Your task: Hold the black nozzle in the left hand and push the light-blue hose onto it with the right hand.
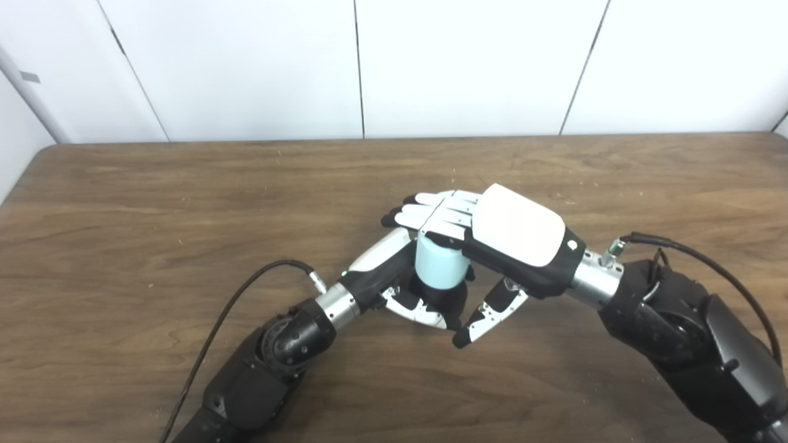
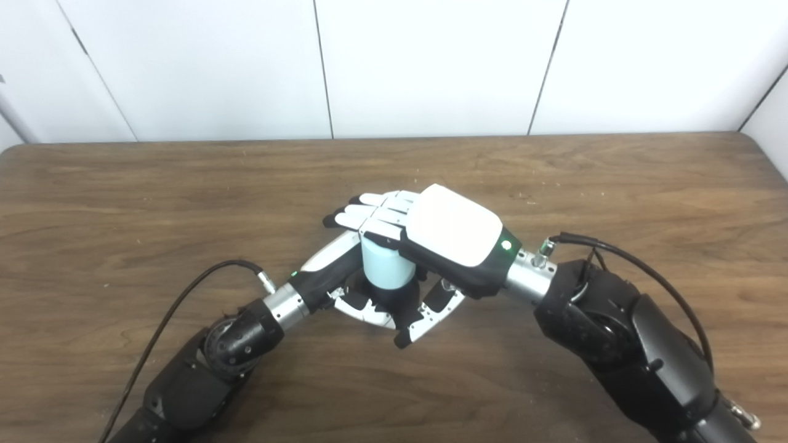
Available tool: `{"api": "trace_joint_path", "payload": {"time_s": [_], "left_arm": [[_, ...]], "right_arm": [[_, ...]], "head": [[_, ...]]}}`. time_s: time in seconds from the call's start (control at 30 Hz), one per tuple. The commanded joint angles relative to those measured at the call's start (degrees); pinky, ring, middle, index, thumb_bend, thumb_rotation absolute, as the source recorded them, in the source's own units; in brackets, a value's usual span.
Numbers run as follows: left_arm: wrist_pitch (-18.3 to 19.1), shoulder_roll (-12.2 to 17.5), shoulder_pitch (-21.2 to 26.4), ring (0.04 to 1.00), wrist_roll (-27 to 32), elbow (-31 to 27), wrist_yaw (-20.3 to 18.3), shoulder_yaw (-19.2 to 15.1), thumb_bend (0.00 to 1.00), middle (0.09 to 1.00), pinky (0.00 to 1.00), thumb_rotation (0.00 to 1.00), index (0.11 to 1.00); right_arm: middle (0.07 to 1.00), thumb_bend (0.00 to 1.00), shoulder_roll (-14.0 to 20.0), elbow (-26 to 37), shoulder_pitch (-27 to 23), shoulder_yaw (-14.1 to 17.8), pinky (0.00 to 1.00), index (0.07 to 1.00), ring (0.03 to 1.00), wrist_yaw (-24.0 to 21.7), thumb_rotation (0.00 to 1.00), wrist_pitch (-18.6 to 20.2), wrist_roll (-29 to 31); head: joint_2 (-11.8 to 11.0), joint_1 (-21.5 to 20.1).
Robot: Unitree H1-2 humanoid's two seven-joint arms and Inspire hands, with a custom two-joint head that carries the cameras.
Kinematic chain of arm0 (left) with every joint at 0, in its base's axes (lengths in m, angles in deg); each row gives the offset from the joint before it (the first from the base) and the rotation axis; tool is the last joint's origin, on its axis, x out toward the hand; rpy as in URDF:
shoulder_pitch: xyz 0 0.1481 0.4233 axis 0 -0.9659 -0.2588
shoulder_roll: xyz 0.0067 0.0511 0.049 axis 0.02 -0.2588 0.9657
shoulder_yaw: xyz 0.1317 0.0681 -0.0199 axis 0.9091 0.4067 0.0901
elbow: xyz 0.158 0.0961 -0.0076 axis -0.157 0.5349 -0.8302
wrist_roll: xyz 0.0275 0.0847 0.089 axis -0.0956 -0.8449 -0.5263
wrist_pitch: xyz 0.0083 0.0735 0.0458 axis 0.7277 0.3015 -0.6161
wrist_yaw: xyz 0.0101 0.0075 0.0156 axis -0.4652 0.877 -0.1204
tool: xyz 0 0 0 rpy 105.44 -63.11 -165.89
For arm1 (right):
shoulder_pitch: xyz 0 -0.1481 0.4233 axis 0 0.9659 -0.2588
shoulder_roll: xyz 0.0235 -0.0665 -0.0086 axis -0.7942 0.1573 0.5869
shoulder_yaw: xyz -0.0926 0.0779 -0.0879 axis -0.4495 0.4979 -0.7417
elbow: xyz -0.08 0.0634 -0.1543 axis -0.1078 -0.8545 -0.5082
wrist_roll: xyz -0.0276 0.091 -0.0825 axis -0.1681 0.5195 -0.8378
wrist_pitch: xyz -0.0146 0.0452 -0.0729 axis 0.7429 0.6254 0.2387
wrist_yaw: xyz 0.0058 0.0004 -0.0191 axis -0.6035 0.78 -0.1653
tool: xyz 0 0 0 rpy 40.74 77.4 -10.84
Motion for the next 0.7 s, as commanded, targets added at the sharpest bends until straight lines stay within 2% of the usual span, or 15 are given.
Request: {"api": "trace_joint_path", "payload": {"time_s": [0.0, 0.37, 0.47, 0.57, 0.63, 0.67], "left_arm": [[6.56, 2.18, -2.9, 0.638, -3.49, 3.82, -5.13, 1.95, 0.51, 0.649, 0.61, 0.07, 0.489], [6.39, 2.11, -2.77, 0.646, -3.58, 3.76, -5.08, 2.07, 0.51, 0.647, 0.6, 0.07, 0.488], [7.49, 2.2, -2.8, 0.651, -3.73, 3.64, -5.43, 2.14, 0.51, 0.648, 0.59, 0.07, 0.488], [7.08, 2.46, -2.71, 0.635, -2.99, 3.99, -6.01, 2.12, 0.51, 0.639, 0.56, 0.08, 0.49], [5.33, 2.54, -2.82, 0.659, -2.7, 4.13, -5.56, 1.94, 0.51, 0.644, 0.58, 0.07, 0.488], [4.86, 2.5, -2.84, 0.681, -2.78, 4.38, -5.31, 1.89, 0.51, 0.637, 0.61, 0.07, 0.488]], "right_arm": [[0.906, 0.78, 1.05, -2.58, 2.88, -3.89, 0.83, 0.929, 0.898, -6.99, 0.34, -0.4, -0.82], [0.93, 0.74, 1.22, -2.13, 3.04, -3.54, 0.86, 0.944, 0.917, -6.64, 0.37, -0.35, -1.43], [0.989, 0.75, 1.25, -0.97, 3.02, -2.99, 0.97, 0.984, 0.986, -5.93, 0.38, -0.51, -3.37], [0.999, 0.85, 0.53, 0.01, 3.2, -1.28, 1.0, 0.999, 0.999, -2.89, 0.47, -1.02, -7.08], [1.0, 0.95, -0.75, 0.86, 3.58, 1.07, 1.0, 1.0, 1.0, 1.77, 0.56, -1.8, -10.35], [1.0, 0.98, -1.8, 0.99, 3.93, 2.48, 1.0, 1.0, 1.0, 5.61, 0.59, -2.63, -12.65]], "head": [[0.05, 0.0], [-0.03, 0.01], [-0.04, 0.08], [-0.12, 0.04], [-0.16, 0.04], [-0.16, 0.04]]}}
